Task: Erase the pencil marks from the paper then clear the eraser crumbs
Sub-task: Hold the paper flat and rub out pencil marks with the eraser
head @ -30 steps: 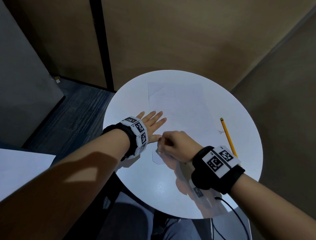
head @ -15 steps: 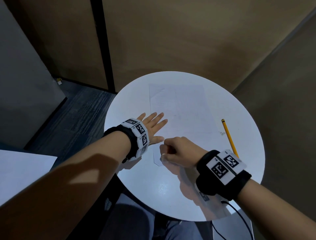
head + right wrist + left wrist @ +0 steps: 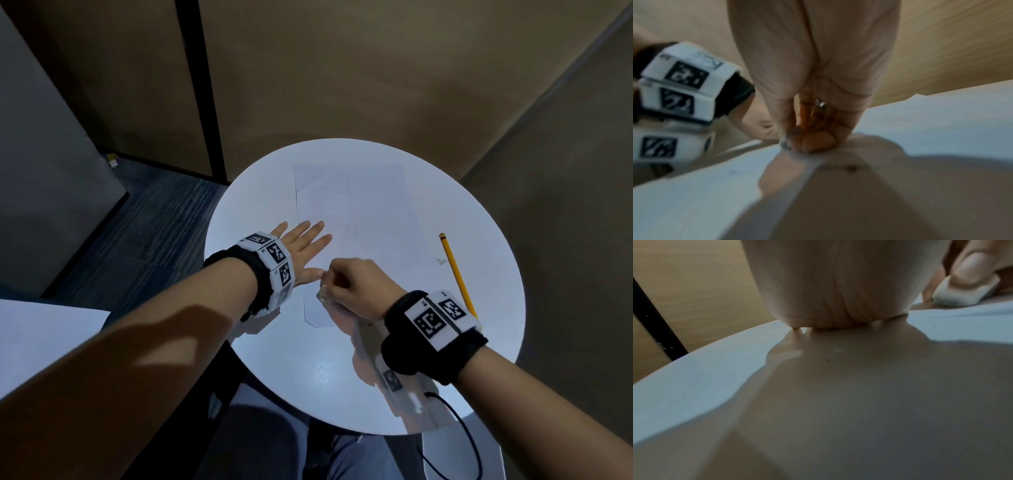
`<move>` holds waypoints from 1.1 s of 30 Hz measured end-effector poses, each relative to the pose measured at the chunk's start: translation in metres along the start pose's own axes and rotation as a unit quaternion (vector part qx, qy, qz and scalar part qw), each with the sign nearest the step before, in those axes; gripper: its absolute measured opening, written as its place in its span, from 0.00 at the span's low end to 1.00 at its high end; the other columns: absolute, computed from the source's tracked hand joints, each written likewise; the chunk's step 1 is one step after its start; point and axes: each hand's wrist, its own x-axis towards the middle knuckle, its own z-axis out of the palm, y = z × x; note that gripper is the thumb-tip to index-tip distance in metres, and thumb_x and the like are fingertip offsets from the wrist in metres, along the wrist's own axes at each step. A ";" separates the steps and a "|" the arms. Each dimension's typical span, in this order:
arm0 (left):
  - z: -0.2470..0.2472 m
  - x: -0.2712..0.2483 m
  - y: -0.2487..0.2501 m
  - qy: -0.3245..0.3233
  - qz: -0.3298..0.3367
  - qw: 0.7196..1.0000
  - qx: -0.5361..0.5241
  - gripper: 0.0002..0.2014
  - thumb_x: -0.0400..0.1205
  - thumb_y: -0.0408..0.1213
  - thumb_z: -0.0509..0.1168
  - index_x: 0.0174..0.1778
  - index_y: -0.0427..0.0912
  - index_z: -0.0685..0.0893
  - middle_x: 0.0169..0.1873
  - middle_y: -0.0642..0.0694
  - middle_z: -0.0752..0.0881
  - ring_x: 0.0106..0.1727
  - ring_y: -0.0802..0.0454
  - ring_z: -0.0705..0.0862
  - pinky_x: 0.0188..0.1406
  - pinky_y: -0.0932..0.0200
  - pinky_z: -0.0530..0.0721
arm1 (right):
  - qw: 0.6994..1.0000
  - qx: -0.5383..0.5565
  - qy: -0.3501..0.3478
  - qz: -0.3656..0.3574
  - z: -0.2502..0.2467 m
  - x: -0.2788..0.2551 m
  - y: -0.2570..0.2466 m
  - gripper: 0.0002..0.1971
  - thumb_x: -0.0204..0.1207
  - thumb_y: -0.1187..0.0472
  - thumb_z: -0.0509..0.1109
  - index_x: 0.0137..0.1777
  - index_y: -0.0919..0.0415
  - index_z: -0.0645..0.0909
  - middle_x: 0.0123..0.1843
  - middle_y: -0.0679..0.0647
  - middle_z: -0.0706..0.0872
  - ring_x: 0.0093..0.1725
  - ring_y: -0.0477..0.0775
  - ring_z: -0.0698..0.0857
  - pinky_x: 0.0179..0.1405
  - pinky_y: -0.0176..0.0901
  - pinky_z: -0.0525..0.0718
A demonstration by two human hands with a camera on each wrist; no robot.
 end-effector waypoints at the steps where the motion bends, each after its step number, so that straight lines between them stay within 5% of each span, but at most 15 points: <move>1: 0.000 -0.001 0.000 0.000 0.001 1.000 0.000 0.32 0.87 0.56 0.41 0.82 0.50 0.34 0.81 0.49 0.31 0.83 0.50 0.34 0.79 0.48 0.35 | 1.000 0.000 -0.001 -0.001 0.002 -0.002 0.001 0.08 0.76 0.63 0.68 0.37 0.57 0.74 0.33 0.44 0.78 0.38 0.47 0.77 0.30 0.23 0.71; 5: -0.001 -0.001 0.000 -0.003 0.003 1.000 -0.002 0.32 0.87 0.57 0.41 0.82 0.50 0.34 0.81 0.49 0.31 0.83 0.50 0.34 0.79 0.48 0.36 | 0.995 -0.028 -0.091 -0.006 -0.003 -0.006 0.003 0.13 0.74 0.62 0.69 0.30 0.52 0.72 0.31 0.41 0.79 0.34 0.43 0.77 0.30 0.24 0.71; 10: 0.000 0.000 0.000 0.000 0.001 1.000 -0.005 0.32 0.87 0.57 0.40 0.82 0.50 0.34 0.81 0.49 0.31 0.83 0.50 0.34 0.79 0.48 0.36 | 1.000 -0.012 -0.008 -0.003 -0.002 0.000 0.005 0.10 0.76 0.63 0.67 0.34 0.56 0.72 0.31 0.39 0.77 0.33 0.40 0.75 0.32 0.21 0.71; 14: -0.001 0.000 -0.001 -0.005 0.005 1.000 -0.004 0.32 0.87 0.57 0.41 0.82 0.50 0.34 0.81 0.49 0.31 0.83 0.50 0.34 0.79 0.47 0.35 | 0.995 -0.046 -0.092 -0.011 -0.004 -0.007 0.003 0.16 0.74 0.62 0.69 0.28 0.50 0.68 0.29 0.42 0.75 0.31 0.38 0.74 0.29 0.23 0.71; 19: 0.000 0.000 0.000 0.003 -0.001 1.000 -0.001 0.32 0.87 0.57 0.40 0.82 0.50 0.34 0.82 0.49 0.32 0.83 0.50 0.35 0.79 0.48 0.36 | 1.000 -0.022 0.000 -0.005 -0.001 0.000 0.002 0.11 0.77 0.62 0.67 0.34 0.55 0.71 0.31 0.41 0.76 0.34 0.44 0.75 0.31 0.21 0.71; 24: -0.002 -0.001 0.000 -0.003 0.002 1.000 -0.007 0.32 0.87 0.56 0.41 0.82 0.50 0.35 0.82 0.49 0.31 0.83 0.50 0.34 0.79 0.48 0.36 | 0.996 -0.022 -0.085 -0.001 -0.004 -0.009 0.006 0.12 0.74 0.63 0.68 0.31 0.54 0.73 0.33 0.44 0.82 0.35 0.41 0.79 0.32 0.25 0.73; 26: -0.002 -0.001 0.000 0.001 0.005 1.000 -0.009 0.32 0.87 0.57 0.41 0.82 0.50 0.35 0.82 0.49 0.31 0.83 0.50 0.34 0.79 0.48 0.36 | 0.999 -0.004 -0.044 0.011 -0.006 -0.003 0.009 0.08 0.74 0.64 0.68 0.34 0.55 0.76 0.35 0.44 0.84 0.38 0.45 0.81 0.33 0.27 0.72; 29: 0.000 -0.001 0.000 0.006 0.003 1.000 -0.010 0.32 0.87 0.57 0.42 0.82 0.50 0.35 0.82 0.49 0.31 0.83 0.50 0.34 0.79 0.48 0.35 | 1.000 0.009 -0.007 0.016 -0.001 -0.006 0.010 0.12 0.75 0.61 0.69 0.33 0.52 0.72 0.33 0.40 0.79 0.35 0.38 0.77 0.32 0.23 0.72; 33: 0.000 0.000 -0.001 0.004 0.003 1.000 -0.009 0.32 0.87 0.57 0.42 0.82 0.51 0.35 0.82 0.49 0.32 0.83 0.50 0.35 0.79 0.48 0.35 | 0.995 -0.023 -0.097 0.013 -0.005 -0.011 0.006 0.07 0.74 0.63 0.68 0.34 0.58 0.77 0.37 0.50 0.86 0.40 0.47 0.83 0.40 0.33 0.78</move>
